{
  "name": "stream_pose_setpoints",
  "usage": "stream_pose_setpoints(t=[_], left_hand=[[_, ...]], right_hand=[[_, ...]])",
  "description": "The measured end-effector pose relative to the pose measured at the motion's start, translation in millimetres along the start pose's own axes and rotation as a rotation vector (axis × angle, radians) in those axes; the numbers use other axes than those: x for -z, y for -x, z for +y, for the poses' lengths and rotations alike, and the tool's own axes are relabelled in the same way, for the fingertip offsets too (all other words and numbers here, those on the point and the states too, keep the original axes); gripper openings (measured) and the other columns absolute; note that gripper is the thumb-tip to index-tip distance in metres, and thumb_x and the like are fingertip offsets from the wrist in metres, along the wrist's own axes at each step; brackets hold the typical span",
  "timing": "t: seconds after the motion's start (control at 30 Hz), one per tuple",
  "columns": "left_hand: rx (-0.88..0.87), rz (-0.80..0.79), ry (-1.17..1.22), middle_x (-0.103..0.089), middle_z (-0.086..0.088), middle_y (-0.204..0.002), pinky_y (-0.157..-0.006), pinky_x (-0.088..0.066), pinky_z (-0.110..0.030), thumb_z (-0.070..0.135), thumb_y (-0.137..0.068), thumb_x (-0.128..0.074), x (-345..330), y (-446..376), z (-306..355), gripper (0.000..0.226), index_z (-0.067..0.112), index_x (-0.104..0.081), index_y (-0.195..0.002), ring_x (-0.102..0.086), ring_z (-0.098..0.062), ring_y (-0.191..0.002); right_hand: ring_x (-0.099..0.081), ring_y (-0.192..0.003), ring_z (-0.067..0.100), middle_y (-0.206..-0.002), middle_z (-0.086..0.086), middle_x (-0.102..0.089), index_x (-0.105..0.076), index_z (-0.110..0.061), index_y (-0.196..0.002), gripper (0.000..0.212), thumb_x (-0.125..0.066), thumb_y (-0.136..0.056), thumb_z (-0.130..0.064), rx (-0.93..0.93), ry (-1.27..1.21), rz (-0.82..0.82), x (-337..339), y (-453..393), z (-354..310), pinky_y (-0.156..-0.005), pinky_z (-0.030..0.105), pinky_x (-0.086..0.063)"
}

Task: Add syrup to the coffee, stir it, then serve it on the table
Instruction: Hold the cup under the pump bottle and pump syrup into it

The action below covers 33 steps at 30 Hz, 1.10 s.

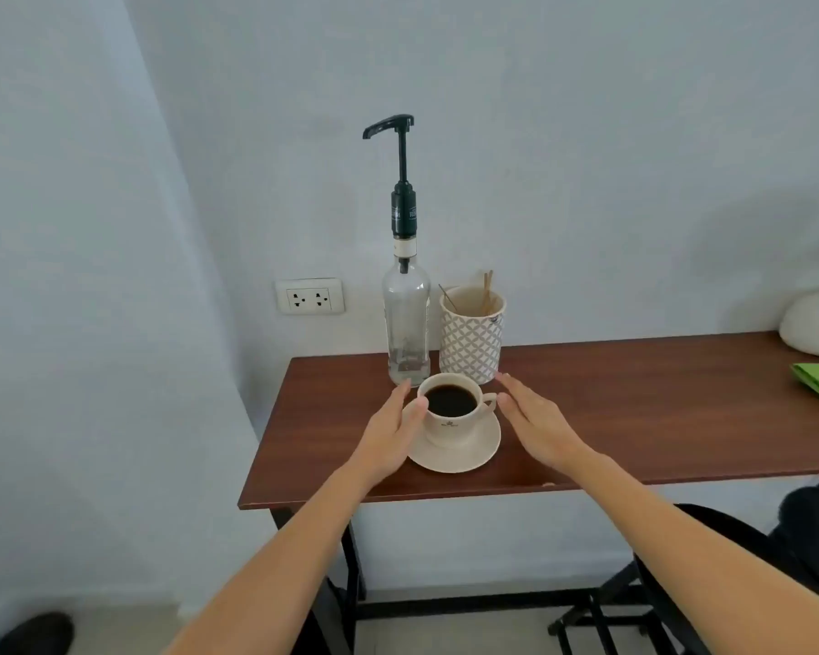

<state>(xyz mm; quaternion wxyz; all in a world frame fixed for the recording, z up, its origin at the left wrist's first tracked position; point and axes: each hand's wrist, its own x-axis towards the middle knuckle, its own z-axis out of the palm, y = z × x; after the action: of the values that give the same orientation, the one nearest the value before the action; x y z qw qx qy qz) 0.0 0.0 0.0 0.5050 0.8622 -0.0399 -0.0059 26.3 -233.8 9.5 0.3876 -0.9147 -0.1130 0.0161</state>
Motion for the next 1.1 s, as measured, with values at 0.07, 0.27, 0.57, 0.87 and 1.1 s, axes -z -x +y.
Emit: stream_pose_setpoints(t=[0.07, 0.27, 0.57, 0.87, 1.1], left_hand=[[-0.035, -0.009, 0.079, -0.043, 0.009, -0.159, -0.113, -0.033, -0.023, 0.051, -0.102, -0.049, -7.4, 1.8, 2.2, 0.064, 0.028, -0.029, -0.158, -0.040, -0.011, -0.147], [-0.095, 0.066, -0.003, -0.053, 0.028, -0.130, -0.115, -0.038, -0.039, 0.048, -0.066, -0.089, -23.6, -1.0, 5.6, 0.081, 0.073, -0.032, -0.117, -0.053, 0.005, -0.121], [-0.122, 0.189, 0.020, -0.064, 0.019, -0.128, -0.111, -0.048, -0.044, 0.048, -0.053, -0.097, -41.6, -18.9, -3.6, 0.105, 0.034, -0.042, -0.140, -0.060, -0.004, -0.124], [-0.174, 0.275, 0.017, -0.066, 0.021, -0.122, -0.094, -0.043, -0.003, 0.035, -0.051, -0.102, -36.0, -14.7, 8.3, 0.095, 0.051, -0.045, -0.125, -0.058, 0.012, -0.117], [-0.172, 0.340, 0.045, -0.070, 0.019, -0.117, -0.093, -0.049, -0.009, 0.029, -0.047, -0.104, -9.0, -10.3, 30.5, 0.094, 0.034, -0.055, -0.127, -0.064, 0.004, -0.113]], right_hand=[[-0.039, -0.142, 0.021, -0.151, 0.000, -0.048, -0.034, -0.029, -0.151, 0.045, -0.030, -0.107, -0.037, 0.025, -0.092, 0.002, -4.4, 0.3, -4.6, -0.116, 0.034, -0.029], [-0.050, -0.132, 0.015, -0.135, -0.010, -0.062, -0.050, -0.036, -0.139, 0.037, -0.030, -0.107, -0.034, 0.008, -0.220, 0.025, -16.1, -6.3, -2.5, -0.114, 0.035, -0.037], [-0.056, -0.128, 0.013, -0.132, -0.014, -0.065, -0.059, -0.040, -0.132, 0.033, -0.045, -0.105, -0.028, 0.025, -0.348, 0.002, -21.3, -15.8, 7.5, -0.107, 0.046, -0.048], [-0.062, -0.119, 0.017, -0.128, -0.004, -0.067, -0.064, -0.031, -0.129, 0.036, -0.047, -0.104, -0.012, 0.083, -0.462, -0.062, -7.1, -19.0, -3.8, -0.093, 0.040, -0.059], [-0.070, -0.104, 0.015, -0.121, -0.002, -0.071, -0.065, -0.025, -0.130, 0.036, -0.047, -0.103, -0.010, 0.164, -0.451, -0.103, 14.2, -27.8, -33.2, -0.083, 0.030, -0.062]])
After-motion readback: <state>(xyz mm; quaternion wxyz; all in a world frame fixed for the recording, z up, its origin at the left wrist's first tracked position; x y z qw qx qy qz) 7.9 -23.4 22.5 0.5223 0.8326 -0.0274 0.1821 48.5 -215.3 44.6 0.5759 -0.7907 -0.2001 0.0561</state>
